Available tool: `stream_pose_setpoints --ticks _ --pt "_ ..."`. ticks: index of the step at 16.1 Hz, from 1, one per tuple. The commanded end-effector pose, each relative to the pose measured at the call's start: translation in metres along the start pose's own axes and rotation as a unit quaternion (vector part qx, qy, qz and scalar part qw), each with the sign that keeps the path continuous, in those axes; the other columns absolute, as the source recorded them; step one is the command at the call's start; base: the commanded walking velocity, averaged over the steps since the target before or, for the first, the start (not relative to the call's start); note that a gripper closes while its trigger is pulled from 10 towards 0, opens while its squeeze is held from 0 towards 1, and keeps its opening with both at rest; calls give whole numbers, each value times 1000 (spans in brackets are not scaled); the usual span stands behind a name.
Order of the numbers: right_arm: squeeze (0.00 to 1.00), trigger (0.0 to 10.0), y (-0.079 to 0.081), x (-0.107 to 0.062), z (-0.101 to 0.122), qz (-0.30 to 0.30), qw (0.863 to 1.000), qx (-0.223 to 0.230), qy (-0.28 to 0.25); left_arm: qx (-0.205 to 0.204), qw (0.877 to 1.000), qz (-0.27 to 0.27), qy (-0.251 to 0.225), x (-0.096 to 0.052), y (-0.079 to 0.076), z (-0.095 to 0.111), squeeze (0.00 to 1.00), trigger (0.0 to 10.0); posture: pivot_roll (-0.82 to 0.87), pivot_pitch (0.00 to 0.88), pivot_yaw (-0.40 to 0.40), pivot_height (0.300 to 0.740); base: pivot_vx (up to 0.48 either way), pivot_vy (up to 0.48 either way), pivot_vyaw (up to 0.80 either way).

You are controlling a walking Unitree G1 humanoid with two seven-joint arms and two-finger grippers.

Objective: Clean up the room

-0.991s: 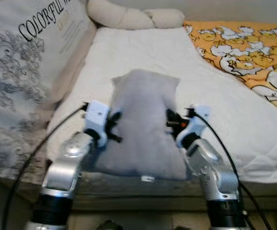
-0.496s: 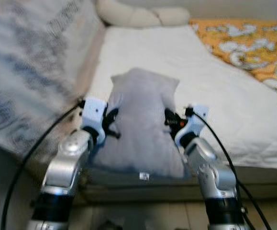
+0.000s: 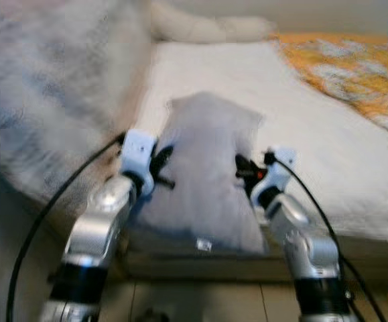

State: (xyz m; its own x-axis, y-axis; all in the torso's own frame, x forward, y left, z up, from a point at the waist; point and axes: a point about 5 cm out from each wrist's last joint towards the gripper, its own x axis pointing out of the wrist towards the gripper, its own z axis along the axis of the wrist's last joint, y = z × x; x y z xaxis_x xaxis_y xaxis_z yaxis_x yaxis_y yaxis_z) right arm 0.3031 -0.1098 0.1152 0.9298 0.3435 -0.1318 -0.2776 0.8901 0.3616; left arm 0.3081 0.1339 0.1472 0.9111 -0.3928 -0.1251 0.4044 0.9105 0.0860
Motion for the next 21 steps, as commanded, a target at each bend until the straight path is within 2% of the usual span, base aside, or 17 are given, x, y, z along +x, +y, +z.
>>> stream_pose_setpoints --ticks 1,3,9,15,21 --pt "0 10000 5 3 0 14 1000 -3 3 3 1000 15 -7 -3 7 2 0 10000 -29 0 27 740 300 0 800" --pt "0 10000 4 4 2 6 1000 11 -2 4 1000 6 -6 -2 6 3 0 10000 -28 0 25 740 292 0 0" --pt "0 10000 5 6 1 15 1000 3 8 10 1000 7 -11 2 6 4 0 10000 -20 0 3 740 290 0 0" --pt "0 10000 7 10 0 19 1000 1 13 13 1000 20 -14 1 12 5 0 10000 -8 0 -12 740 291 0 0" --pt "0 10000 5 9 0 20 1000 3 14 11 1000 16 -12 4 12 4 0 10000 -26 0 9 740 291 0 0"
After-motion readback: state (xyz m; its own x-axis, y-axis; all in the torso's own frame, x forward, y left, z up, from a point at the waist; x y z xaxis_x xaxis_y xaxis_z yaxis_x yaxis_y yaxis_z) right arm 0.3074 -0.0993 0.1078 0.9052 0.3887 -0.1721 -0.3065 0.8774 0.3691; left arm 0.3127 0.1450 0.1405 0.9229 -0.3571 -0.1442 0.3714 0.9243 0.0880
